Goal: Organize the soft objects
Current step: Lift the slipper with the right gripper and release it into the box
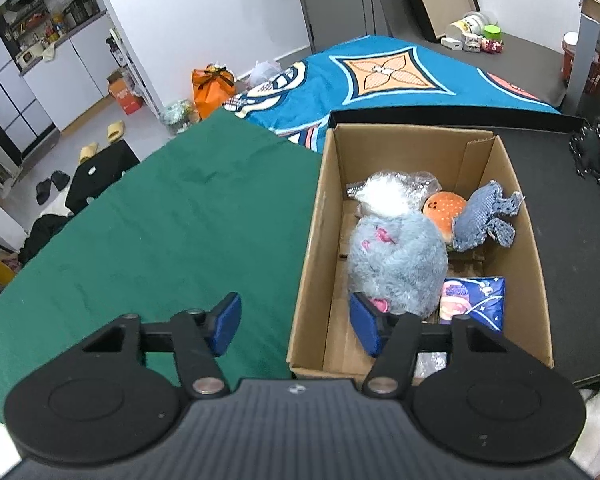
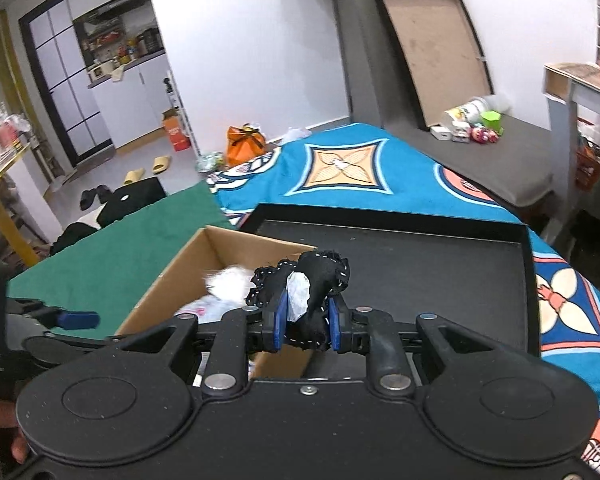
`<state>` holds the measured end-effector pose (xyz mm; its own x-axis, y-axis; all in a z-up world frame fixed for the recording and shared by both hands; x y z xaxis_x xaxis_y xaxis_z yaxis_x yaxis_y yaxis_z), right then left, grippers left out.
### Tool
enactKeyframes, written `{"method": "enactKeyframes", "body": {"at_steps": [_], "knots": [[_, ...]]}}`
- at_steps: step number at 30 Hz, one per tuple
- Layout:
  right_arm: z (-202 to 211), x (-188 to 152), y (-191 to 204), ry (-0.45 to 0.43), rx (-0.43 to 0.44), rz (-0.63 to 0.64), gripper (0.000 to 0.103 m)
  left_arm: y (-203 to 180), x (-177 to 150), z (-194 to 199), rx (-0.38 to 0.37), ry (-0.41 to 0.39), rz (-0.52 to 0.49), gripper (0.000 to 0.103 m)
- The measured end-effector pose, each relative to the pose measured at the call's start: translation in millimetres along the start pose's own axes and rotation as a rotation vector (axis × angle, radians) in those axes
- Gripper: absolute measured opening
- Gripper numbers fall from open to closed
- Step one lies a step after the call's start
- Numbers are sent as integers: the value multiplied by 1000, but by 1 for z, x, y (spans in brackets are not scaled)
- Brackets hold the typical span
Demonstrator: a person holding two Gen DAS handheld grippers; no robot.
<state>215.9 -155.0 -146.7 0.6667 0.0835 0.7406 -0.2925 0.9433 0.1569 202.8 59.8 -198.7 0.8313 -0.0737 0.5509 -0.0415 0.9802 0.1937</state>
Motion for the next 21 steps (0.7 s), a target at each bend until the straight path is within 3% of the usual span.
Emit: {"method": "enactKeyframes", "body": {"at_steps": [4,9,21], "knots": [[-3,0,19,9,20,20,22,5,-5,-8,-22,54,25,30],[-8,-1,41,23,43,39,22,9,-7,-9,-89,67,63,12],[-19,-5,80,58,109,40,23,12,-9,-6,-167,44,78,10]]}}
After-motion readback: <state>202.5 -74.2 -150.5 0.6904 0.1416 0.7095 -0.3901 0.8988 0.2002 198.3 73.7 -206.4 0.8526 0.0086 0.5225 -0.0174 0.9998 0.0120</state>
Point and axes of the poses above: each gripper's, at about its wrist camera, not at the fingertips, and z roughly against the way its jaws point, y to its left, x to its top, the point moved 6 cm from there along -z, roughly the way its jaws point, and after that the axes turned 2 degrees about z, right-handed, at the moved point
